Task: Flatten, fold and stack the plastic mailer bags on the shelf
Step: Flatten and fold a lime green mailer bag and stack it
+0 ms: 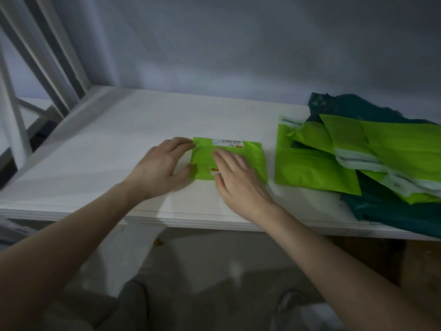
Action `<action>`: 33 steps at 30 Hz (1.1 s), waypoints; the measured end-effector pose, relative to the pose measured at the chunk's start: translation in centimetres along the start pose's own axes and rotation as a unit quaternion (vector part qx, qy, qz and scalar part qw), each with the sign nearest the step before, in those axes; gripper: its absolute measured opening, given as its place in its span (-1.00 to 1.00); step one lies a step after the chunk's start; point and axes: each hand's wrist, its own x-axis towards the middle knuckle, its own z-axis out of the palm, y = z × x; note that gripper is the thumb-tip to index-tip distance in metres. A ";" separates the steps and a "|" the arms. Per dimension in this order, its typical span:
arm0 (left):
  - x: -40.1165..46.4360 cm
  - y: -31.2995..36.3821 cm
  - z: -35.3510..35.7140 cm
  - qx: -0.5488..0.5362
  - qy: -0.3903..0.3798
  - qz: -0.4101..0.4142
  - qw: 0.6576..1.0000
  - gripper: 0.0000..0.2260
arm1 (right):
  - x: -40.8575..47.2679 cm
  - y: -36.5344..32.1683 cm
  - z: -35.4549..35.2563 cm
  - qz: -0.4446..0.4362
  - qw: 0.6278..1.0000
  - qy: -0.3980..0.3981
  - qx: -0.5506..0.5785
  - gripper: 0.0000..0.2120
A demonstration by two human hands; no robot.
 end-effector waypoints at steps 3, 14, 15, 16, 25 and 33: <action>-1.2 -0.9 -0.7 0.037 -0.002 0.033 0.999 -0.53 | 0.5 -1.9 0.2 -0.013 0.999 0.010 -0.033 -0.57; -3.8 1.0 2.1 0.093 -0.070 0.033 0.993 -0.42 | 0.4 -3.6 1.8 0.025 0.995 -0.038 -0.090 -0.53; -3.7 1.3 2.1 0.093 -0.065 0.022 0.993 -0.40 | 0.4 -3.6 1.8 0.024 0.995 -0.042 -0.087 -0.52; -3.6 1.6 2.0 0.091 -0.061 0.006 0.994 -0.37 | 0.3 -3.6 1.9 0.021 0.995 -0.044 -0.085 -0.51; -2.9 2.7 2.8 0.155 -0.012 -0.024 0.988 -0.47 | -0.1 -3.4 1.6 0.033 0.996 0.002 -0.086 -0.51; -2.1 3.8 2.5 0.208 0.022 -0.018 0.978 -0.55 | -0.7 -2.2 0.8 0.037 0.995 0.002 -0.090 -0.56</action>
